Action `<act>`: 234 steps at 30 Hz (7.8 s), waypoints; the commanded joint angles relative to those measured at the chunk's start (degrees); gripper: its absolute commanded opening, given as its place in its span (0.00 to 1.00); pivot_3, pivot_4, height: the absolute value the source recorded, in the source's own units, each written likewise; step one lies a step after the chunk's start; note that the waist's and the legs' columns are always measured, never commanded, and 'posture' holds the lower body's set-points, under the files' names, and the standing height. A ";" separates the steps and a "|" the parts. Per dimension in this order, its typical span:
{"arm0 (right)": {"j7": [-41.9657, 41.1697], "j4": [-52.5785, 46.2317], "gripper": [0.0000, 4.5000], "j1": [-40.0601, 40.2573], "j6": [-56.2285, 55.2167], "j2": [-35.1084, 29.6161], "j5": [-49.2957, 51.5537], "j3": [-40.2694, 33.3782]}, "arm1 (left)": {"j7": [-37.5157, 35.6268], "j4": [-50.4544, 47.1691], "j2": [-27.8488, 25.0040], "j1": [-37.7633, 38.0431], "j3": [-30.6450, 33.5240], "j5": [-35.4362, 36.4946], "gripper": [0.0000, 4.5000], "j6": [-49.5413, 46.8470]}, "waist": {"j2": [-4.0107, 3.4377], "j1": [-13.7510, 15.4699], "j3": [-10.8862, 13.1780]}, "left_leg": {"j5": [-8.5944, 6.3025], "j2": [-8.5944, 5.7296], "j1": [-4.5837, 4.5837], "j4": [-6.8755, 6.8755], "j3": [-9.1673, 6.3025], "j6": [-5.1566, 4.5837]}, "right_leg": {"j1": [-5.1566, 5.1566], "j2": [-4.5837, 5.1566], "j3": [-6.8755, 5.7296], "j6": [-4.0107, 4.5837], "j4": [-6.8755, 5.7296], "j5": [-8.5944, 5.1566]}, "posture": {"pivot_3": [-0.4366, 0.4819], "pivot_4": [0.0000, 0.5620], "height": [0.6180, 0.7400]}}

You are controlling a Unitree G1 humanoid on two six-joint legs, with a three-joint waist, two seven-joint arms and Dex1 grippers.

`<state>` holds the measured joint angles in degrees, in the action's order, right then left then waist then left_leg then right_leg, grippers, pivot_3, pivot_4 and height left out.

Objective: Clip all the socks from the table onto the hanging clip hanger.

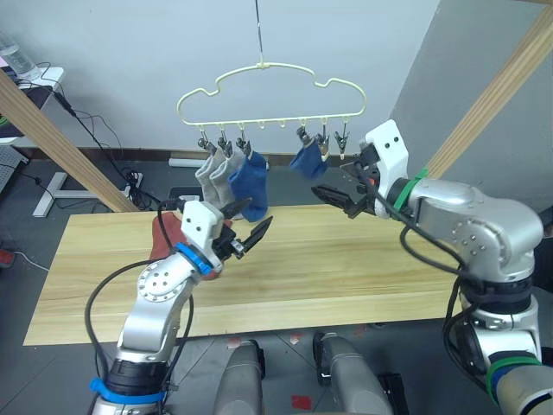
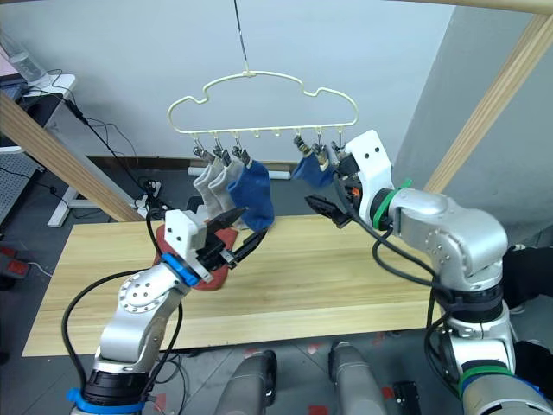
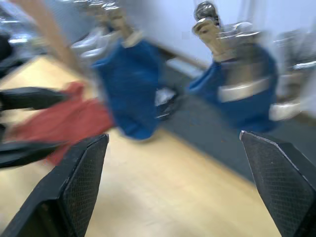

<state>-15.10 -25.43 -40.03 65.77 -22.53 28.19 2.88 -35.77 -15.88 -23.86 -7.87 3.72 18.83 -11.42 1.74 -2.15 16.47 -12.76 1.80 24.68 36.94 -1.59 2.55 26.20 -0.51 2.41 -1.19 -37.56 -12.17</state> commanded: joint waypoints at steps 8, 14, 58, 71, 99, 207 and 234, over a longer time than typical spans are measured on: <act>14.17 -1.70 0.96 1.76 -16.61 11.99 -16.13 7.78 | -1.80 -14.64 -7.37 -0.26 10.99 20.19 1.00 -13.88 | 0.01 -0.02 0.00 | 0.01 0.00 -0.01 0.01 -0.03 0.02 | 0.00 0.00 0.00 0.00 -0.05 0.00 | 0.52 0.50 1.00; 15.47 1.45 0.54 2.18 -20.63 13.89 -20.99 8.10 | 0.57 -18.34 -8.50 0.24 12.30 23.88 1.00 -16.67 | 0.01 0.66 -0.01 | 0.02 -0.10 -0.01 0.04 -0.01 0.03 | -0.03 0.11 0.01 0.00 -0.02 0.00 | 0.54 0.49 1.00; 21.63 20.84 0.48 -4.16 -32.08 27.19 -29.67 2.26 | 1.28 -18.00 -7.94 -1.26 8.97 20.53 1.00 -15.26 | 0.02 0.62 -0.02 | 0.02 -0.07 -0.03 0.06 -0.03 0.03 | -0.02 0.08 -0.02 0.03 -0.13 0.01 | 0.56 0.48 1.00; 22.73 24.12 0.48 -5.86 -33.52 27.39 -30.29 0.56 | 1.63 -18.27 -7.86 -1.21 8.20 20.49 1.00 -15.67 | 0.02 0.67 -0.02 | 0.02 -0.07 -0.03 0.07 -0.04 0.03 | -0.02 0.08 -0.03 0.03 -0.15 0.02 | 0.57 0.48 1.00; 23.76 27.27 0.48 -7.84 -34.99 29.05 -30.27 -1.42 | 1.69 -17.63 -7.34 -1.97 6.98 20.41 1.00 -15.92 | 0.02 0.66 -0.02 | 0.02 -0.08 -0.03 0.08 -0.04 0.03 | -0.02 0.08 -0.03 0.05 -0.18 0.02 | 0.57 0.47 1.00; -1.65 31.19 0.03 -24.47 18.65 9.62 9.35 -22.29 | 13.28 41.55 0.36 -17.12 -0.69 -15.32 0.00 -4.77 | 0.00 0.18 -0.02 | 0.02 -0.11 -0.03 0.08 -0.03 -0.01 | 0.00 0.14 -0.07 0.35 -0.38 0.21 | 0.47 0.44 1.00; -0.21 35.40 0.03 -26.96 26.73 12.64 13.42 -30.80 | -7.55 6.84 -4.28 -3.45 -4.60 -12.06 0.00 26.24 | 0.00 0.33 -0.03 | 0.02 -0.12 -0.02 0.07 0.10 -0.02 | 0.00 0.12 0.03 0.34 -0.25 0.20 | 0.48 0.48 1.00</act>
<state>-15.88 10.67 -65.71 92.05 -10.04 39.62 -26.29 -44.30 -9.78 -28.80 -11.04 -0.15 8.11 11.55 1.75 -1.81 16.44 -12.74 1.68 24.67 37.01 -1.50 2.53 26.21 -0.39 2.44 -0.85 -37.80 -11.97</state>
